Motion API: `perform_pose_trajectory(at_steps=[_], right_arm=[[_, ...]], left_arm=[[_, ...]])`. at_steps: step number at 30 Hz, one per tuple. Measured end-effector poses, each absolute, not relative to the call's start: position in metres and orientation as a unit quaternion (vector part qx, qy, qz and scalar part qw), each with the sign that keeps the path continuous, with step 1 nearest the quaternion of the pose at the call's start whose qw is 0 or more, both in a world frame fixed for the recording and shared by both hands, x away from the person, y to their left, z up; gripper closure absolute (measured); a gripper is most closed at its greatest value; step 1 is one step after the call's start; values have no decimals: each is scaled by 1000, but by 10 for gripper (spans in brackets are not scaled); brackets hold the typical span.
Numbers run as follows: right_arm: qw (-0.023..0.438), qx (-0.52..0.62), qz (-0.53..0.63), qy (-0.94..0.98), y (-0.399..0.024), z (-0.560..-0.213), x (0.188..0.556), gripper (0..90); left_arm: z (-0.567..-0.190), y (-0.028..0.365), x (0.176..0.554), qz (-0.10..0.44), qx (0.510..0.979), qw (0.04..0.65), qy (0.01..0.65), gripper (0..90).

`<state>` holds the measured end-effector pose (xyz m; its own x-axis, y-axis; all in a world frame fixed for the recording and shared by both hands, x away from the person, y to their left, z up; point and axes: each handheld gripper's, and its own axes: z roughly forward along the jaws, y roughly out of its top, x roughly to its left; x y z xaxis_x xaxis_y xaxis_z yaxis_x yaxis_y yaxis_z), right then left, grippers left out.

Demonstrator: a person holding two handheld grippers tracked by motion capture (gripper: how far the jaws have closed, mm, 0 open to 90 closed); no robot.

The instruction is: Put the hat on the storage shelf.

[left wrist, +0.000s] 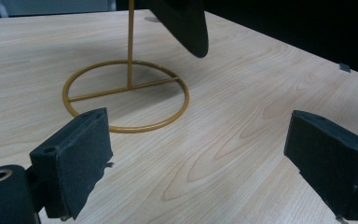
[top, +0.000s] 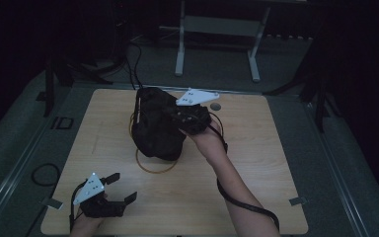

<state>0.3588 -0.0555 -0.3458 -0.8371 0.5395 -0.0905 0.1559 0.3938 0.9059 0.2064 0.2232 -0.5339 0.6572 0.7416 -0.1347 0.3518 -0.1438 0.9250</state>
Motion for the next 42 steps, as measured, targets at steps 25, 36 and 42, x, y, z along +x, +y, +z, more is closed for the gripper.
perform_pose_trajectory(at_steps=[25,36,42], right_arm=[[163,210,522,810,-50,-340,357,498],[138,206,522,816,-74,-349,355,273],[127,207,531,812,-91,-358,352,137]], left_arm=[[-537,222,207,172,735,540,372,78],[-537,220,207,169,738,538,372,78],[-538,219,208,166,741,536,369,78]])
